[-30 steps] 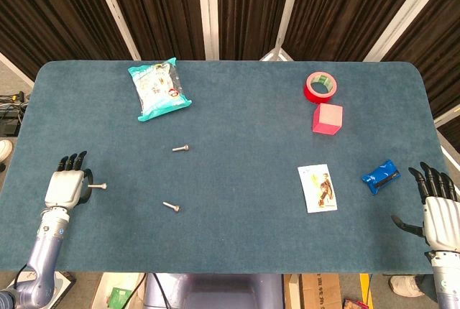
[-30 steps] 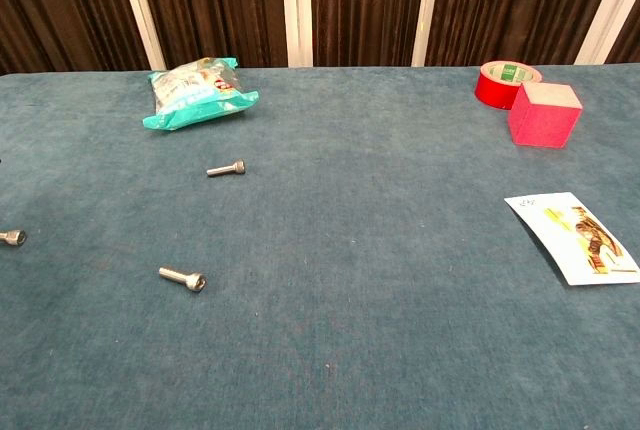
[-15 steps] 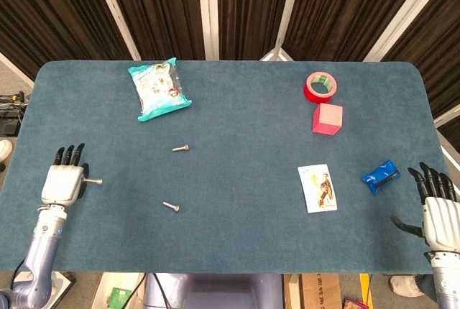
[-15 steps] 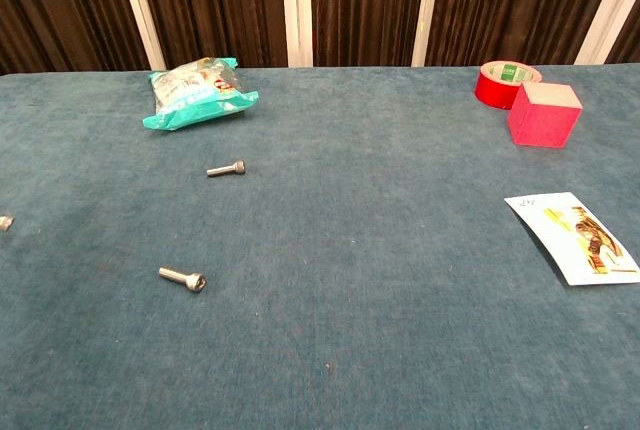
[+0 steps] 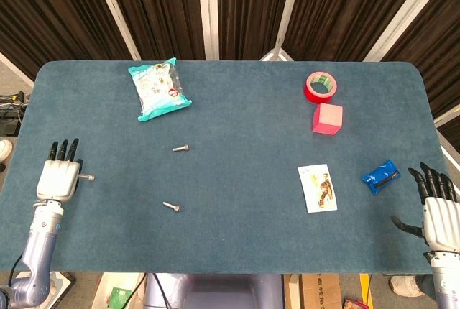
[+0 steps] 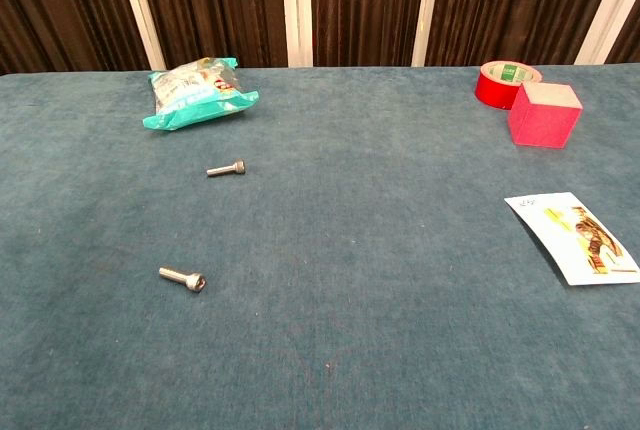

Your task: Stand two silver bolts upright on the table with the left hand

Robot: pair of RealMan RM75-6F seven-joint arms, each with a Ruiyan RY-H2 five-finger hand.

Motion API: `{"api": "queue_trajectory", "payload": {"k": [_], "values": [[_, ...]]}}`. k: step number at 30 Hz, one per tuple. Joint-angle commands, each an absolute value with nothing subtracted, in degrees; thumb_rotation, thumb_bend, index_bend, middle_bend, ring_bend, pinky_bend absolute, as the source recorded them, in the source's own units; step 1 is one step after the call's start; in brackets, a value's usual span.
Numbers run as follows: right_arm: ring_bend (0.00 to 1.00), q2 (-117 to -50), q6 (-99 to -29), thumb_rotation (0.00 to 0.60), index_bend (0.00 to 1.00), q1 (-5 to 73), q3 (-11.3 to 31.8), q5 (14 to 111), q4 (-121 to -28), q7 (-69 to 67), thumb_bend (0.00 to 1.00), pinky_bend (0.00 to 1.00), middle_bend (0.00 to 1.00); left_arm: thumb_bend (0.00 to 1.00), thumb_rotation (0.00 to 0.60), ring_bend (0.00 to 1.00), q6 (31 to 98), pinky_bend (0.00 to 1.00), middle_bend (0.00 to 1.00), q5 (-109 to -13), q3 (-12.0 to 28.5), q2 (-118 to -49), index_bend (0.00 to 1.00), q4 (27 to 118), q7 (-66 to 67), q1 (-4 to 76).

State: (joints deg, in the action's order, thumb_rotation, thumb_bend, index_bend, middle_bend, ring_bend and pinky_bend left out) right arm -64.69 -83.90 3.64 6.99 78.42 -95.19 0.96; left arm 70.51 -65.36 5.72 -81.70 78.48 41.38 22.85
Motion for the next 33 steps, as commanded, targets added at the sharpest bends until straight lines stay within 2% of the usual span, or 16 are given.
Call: {"api": "queue_trajectory", "payload": {"k": [1,6,13,20,33], "values": [[0.02,-64.79,-83.82,0.6,0.13,3.68,7.04,78.3,-95.12,1.05,0.01,0.0,0.04,0.56,0.6,0.0,72.54,0.0,0.0,-66.67,5.31,-81.8,0.55,77.39,49.41,24.53],[0.02,-64.95,-83.66,0.6,0.13,3.77,6.93,78.39,-95.16,1.31,0.01,0.0,0.04,0.56,0.6,0.0,72.76,0.0,0.0,-66.33,5.23,-80.57,0.55,79.86,55.91,25.68],[0.02,-64.94,-83.66,0.6,0.13,3.74,6.8,78.51,-95.31,1.57,0.01,0.0,0.04,0.56,0.6,0.0,71.71,0.0,0.0,-60.98,5.79,-79.07,0.54,84.26,63.19,26.47],[0.02,-64.95,-83.74,0.6,0.13,3.71,6.98,78.21,-95.28,1.69,0.01,0.0,0.04,0.56,0.6,0.0,70.3,0.0,0.0,-57.41,5.11,-80.23,0.54,83.11,68.51,27.86],[0.02,-64.95,-83.89,0.6,0.13,3.63,7.02,78.25,-95.22,1.53,0.01,0.0,0.04,0.56,0.6,0.0,69.47,0.0,0.0,-55.16,3.52,-82.79,0.52,80.32,70.72,28.86]]}}
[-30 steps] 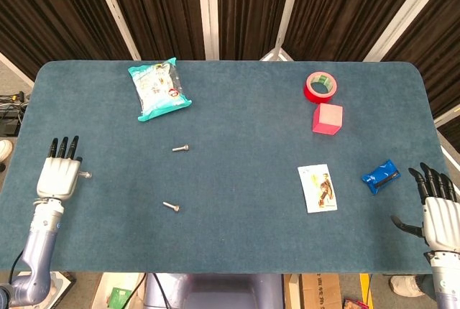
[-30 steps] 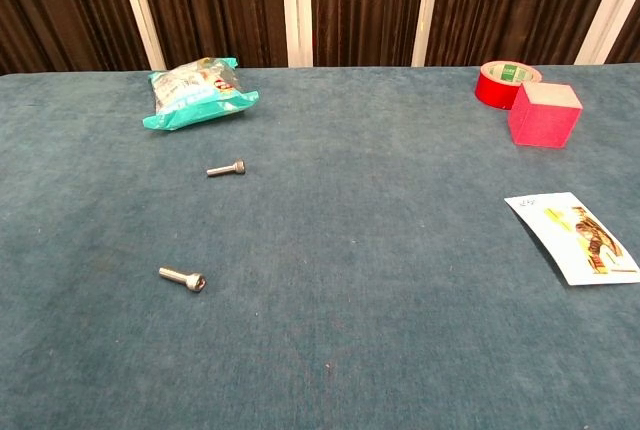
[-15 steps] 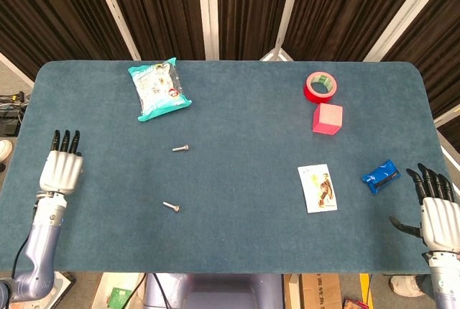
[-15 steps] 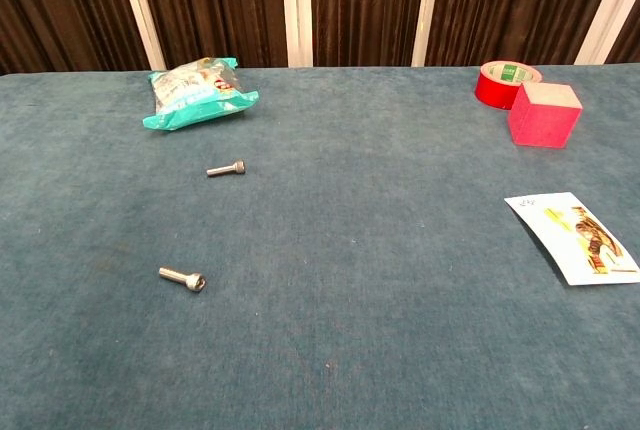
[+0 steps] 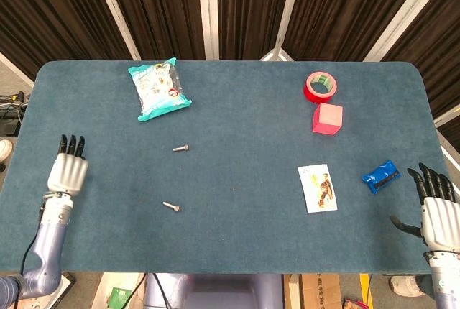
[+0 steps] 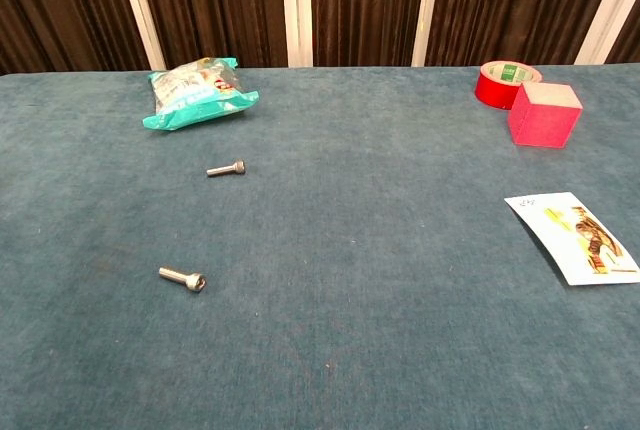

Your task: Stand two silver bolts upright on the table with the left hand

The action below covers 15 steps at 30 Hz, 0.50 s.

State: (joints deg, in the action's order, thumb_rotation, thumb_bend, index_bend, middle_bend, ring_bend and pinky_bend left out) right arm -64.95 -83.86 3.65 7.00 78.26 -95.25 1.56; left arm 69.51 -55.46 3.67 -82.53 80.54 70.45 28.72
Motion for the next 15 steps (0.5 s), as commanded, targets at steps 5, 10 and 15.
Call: {"api": "queue_trajectory", "payload": {"k": [5,10,15], "values": [[0.02,-65.04,-83.85,0.6,0.13,3.67,7.04,78.21,-95.26,1.63,0.01,0.0,0.04,0.56,0.6,0.0,69.71,0.0,0.0,-54.57,3.13,-83.12,0.51,80.2,71.54,29.11],[0.02,-65.1,-83.82,0.6,0.13,3.61,7.15,77.81,-95.42,1.63,0.01,0.0,0.04,0.56,0.6,0.0,70.0,0.0,0.0,-53.99,2.79,-83.12,0.5,80.36,72.01,29.26],[0.02,-65.09,-83.86,0.6,0.13,3.54,7.25,77.51,-95.63,1.78,0.01,0.0,0.04,0.56,0.6,0.0,70.17,0.0,0.0,-53.49,2.67,-83.04,0.48,80.51,72.27,29.41]]}}
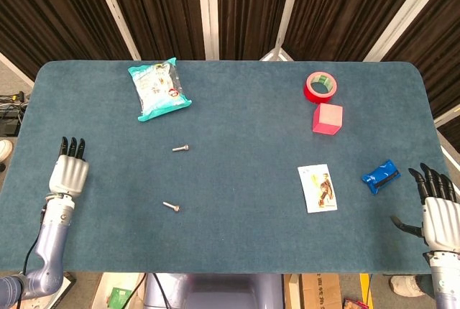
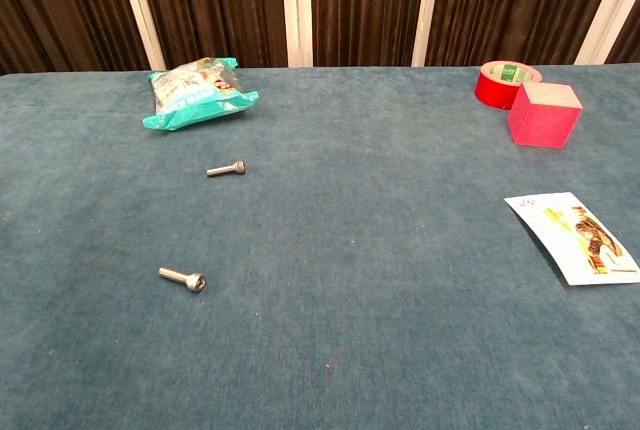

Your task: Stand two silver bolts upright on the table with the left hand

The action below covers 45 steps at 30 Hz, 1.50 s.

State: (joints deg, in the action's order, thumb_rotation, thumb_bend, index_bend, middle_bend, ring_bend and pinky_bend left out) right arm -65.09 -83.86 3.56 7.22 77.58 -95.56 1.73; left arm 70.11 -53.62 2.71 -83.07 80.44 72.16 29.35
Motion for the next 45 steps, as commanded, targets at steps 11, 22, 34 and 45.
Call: {"api": "queue_trajectory", "payload": {"k": [11,22,34,45], "values": [[0.02,-65.08,-83.82,0.6,0.13,3.48,7.45,76.92,-96.01,2.04,0.01,0.0,0.04,0.51,0.6,0.0,70.61,0.0,0.0,-53.44,2.06,-82.61,0.41,81.59,71.86,29.72],[0.02,-65.18,-83.91,0.6,0.13,3.42,7.48,76.76,-96.27,2.34,0.01,0.0,0.04,0.39,0.6,0.0,72.51,0.0,0.0,-63.77,4.46,-77.56,0.36,92.94,56.64,30.21],[0.02,-65.14,-84.27,0.6,0.13,3.24,7.71,76.38,-96.63,2.67,0.01,0.0,0.04,0.35,0.6,0.0,62.16,0.0,0.0,-64.82,2.15,-75.64,0.34,105.59,43.09,31.81],[0.02,-64.74,-84.38,0.6,0.13,2.99,8.07,75.73,-96.94,1.9,0.01,0.0,0.04,0.38,0.6,0.0,62.09,0.0,0.0,-71.22,0.52,-84.23,0.4,96.62,35.4,31.4]]}}
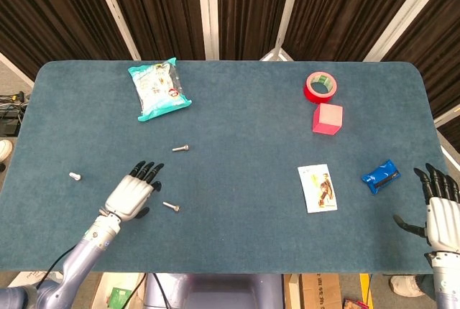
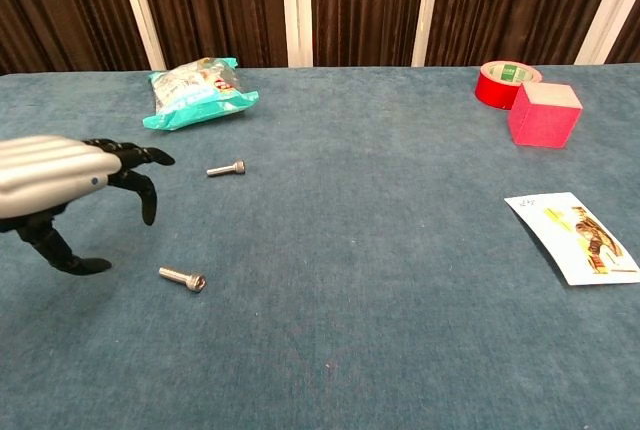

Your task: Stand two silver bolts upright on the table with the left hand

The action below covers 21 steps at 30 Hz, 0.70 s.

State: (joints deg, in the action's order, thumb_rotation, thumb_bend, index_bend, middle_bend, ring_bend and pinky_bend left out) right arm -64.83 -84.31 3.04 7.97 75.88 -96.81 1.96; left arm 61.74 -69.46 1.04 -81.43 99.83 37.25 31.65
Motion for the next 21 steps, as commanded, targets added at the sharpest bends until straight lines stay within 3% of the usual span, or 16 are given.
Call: {"api": "queue_trajectory", "payload": {"k": [1,21], "values": [[0.02,-64.72,-84.35,0.6,0.13,2.98,8.11,75.61,-96.95,1.85,0.01,0.0,0.04,0.39,0.6,0.0,62.05,0.0,0.0,-71.32,0.57,-84.77,0.41,96.03,34.98,31.42],[0.02,-64.93,-84.11,0.6,0.13,2.91,8.69,73.97,-97.49,2.23,0.01,0.0,0.04,0.44,0.6,0.0,62.03,0.0,0.0,-72.77,0.95,-90.24,0.46,89.47,32.78,31.86]]}}
